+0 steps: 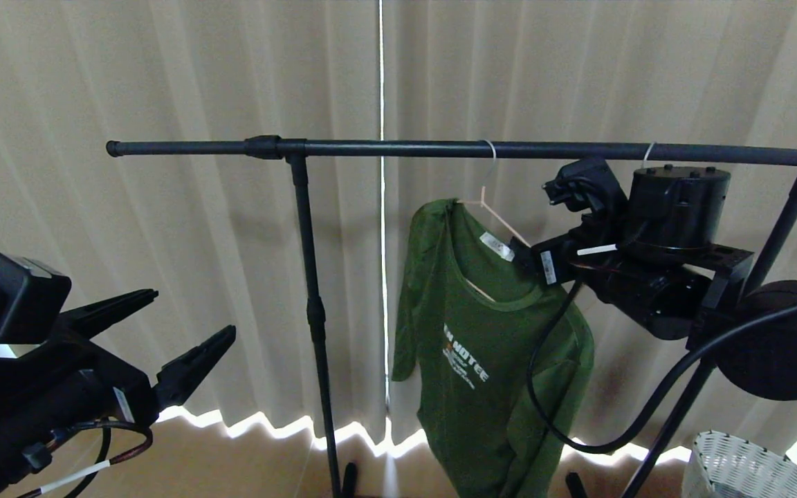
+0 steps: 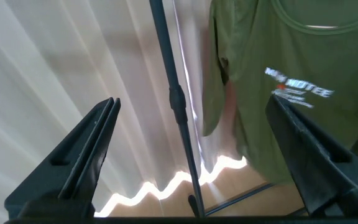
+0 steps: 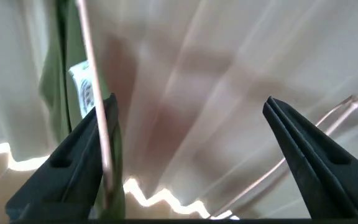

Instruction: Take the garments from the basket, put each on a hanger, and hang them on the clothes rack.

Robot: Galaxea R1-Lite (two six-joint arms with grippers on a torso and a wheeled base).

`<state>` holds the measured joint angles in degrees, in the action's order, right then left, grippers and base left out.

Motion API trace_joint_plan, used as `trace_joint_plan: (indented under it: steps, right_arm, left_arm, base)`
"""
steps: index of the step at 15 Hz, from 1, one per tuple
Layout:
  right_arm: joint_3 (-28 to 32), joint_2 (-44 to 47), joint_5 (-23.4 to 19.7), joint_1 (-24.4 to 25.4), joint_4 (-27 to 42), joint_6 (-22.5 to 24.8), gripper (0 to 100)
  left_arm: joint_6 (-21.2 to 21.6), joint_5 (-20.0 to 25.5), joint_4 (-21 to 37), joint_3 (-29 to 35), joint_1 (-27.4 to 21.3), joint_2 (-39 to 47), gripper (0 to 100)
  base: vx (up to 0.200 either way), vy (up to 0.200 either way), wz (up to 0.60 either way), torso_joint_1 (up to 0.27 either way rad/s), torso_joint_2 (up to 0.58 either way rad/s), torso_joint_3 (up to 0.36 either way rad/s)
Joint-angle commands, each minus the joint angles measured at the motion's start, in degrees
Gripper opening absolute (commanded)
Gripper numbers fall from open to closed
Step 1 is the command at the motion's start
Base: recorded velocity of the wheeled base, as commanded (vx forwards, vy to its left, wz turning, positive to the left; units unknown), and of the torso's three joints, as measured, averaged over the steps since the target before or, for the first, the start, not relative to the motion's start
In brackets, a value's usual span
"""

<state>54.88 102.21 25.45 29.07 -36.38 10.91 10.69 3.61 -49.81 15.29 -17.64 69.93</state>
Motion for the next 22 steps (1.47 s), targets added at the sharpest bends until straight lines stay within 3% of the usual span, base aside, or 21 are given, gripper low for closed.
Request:
trace_joint_plan:
  steps: [1,5,9,14,16,20,22]
  right_arm:
    - [-1.44,0.45,-2.87,0.02,-1.68,-0.01,100]
    - [-2.24,0.01,-8.67,0.02,-3.7,-2.91,100]
    - [-7.6,-7.2,-16.23,-0.07,-3.79,-8.71,100]
    - [-14.72,-18.18,-16.14,-2.44,-2.3,-9.24,100]
    - [-18.76,-25.13,-16.05,-7.72,5.09,-8.63,100]
    - [-21.04,-33.21,-15.87,-14.4,14.32,-6.6,100]
    - [-23.24,-35.06,-15.79,-16.68,15.46,-3.97,100]
  left_arm:
    - [0.03,0.0,-0.02,-0.08,0.06,-0.05,100]
    - [0.03,0.0,0.06,-0.87,-0.03,-0.76,100]
    - [1.79,-0.09,-0.02,-1.58,0.06,-0.76,100]
    - [1.79,-0.09,-0.02,-2.72,2.7,-2.34,100]
    - [3.11,-0.09,0.06,-1.58,3.4,-1.99,100]
    - [6.1,-0.27,0.33,-1.93,3.49,-1.9,100]
    - [6.18,-0.18,0.24,-2.37,3.93,-1.99,100]
  base:
    - [0.0,0.0,0.0,0.0,0.0,0.0]
    - [0.0,0.0,0.0,0.0,0.0,0.0]
    - [0.0,0.0,0.0,0.0,0.0,0.0]
    - [0.0,0.0,0.0,0.0,0.0,0.0]
    - [0.0,0.0,0.0,0.0,0.0,0.0]
    - [0.0,0.0,0.0,0.0,0.0,0.0]
    - [0.0,0.0,0.0,0.0,0.0,0.0]
